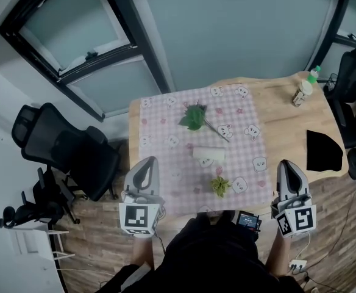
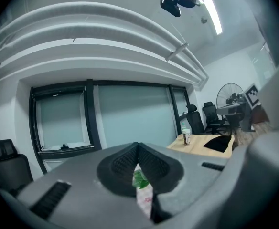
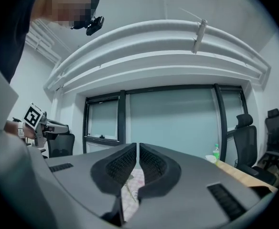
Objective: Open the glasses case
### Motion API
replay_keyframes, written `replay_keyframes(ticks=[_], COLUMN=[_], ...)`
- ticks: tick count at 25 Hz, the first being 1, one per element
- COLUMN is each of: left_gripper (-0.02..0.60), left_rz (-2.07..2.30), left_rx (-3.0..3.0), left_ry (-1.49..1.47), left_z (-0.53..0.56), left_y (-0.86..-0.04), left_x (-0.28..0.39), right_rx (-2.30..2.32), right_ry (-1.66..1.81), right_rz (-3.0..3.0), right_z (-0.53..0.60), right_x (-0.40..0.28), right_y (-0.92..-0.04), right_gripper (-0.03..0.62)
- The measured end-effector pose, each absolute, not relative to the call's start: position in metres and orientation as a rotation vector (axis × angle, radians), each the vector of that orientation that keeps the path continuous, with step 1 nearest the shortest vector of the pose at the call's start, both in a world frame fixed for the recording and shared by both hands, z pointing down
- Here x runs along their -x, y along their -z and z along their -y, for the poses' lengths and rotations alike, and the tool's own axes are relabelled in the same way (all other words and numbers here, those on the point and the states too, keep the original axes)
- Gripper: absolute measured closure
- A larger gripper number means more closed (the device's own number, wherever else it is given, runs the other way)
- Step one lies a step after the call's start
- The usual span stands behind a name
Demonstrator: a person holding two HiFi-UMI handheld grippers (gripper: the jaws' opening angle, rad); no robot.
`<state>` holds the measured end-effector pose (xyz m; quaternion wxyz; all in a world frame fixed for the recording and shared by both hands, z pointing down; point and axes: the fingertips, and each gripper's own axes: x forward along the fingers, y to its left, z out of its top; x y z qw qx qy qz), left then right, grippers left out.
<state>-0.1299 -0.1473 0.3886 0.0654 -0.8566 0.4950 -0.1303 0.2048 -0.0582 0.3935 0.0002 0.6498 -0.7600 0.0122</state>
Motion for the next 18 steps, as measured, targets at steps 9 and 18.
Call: replay_keyframes(ticks=[9,18], left_gripper=[0.581,0.581], left_rz=[-1.499,-1.585], left_rx=[2.587,2.561], left_ry=[0.401,0.414], left_z=[0.150,0.150], left_y=[-0.390,-0.396], left_x=[0.126,0.143], right_rx=[-1.974,-1.875], right_ry=[0.009,0.037], right_rz=[2.451,2.394], right_z=[0.070,0.099], right_x=[-0.194,-0.188], right_y=[-0.403,-0.433], right_gripper=[0.418,0.418])
